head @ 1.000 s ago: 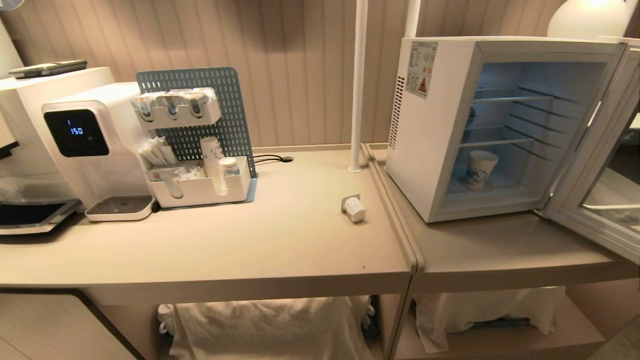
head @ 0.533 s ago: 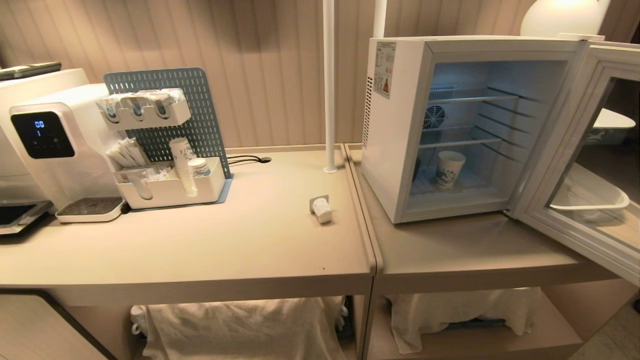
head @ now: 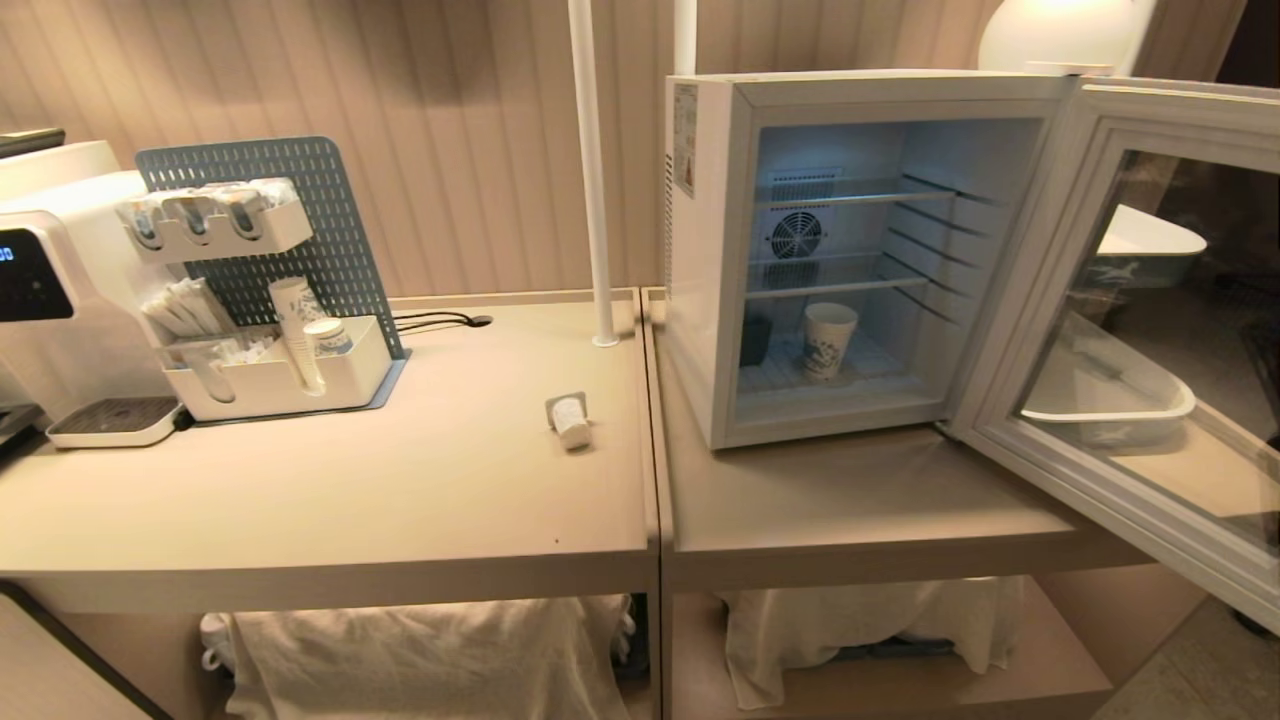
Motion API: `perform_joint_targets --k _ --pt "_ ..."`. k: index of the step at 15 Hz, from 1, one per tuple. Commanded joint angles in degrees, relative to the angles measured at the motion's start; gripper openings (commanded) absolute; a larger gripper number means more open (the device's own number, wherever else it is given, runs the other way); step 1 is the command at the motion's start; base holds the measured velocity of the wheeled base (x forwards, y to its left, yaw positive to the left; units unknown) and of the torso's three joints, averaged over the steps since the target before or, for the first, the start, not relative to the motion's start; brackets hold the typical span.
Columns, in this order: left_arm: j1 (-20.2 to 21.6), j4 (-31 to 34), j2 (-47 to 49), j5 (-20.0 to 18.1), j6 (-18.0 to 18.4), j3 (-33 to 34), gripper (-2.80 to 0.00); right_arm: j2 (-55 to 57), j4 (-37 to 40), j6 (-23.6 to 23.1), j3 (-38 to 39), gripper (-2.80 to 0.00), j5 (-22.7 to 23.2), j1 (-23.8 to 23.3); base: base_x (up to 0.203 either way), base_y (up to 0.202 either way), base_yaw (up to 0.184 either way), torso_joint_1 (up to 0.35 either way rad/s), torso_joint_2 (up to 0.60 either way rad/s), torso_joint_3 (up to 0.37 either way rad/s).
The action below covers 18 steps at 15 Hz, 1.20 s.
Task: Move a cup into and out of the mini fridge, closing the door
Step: Close the freezer door
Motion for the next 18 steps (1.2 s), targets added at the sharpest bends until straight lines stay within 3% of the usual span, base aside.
perform_joint_targets --k 1,18 --pt "0.0 0.0 0.1 0.0 -0.1 0.0 -2.8 0.1 0.0 0.0 0.0 -2.8 0.0 0.0 0.0 -0.194 0.0 0.002 0.01 0.002" --pt "0.0 0.0 0.1 0.0 -0.1 0.0 -2.8 0.1 0.0 0.0 0.0 -2.8 0.0 0.0 0.0 -0.193 0.0 0.003 0.0 0.003"
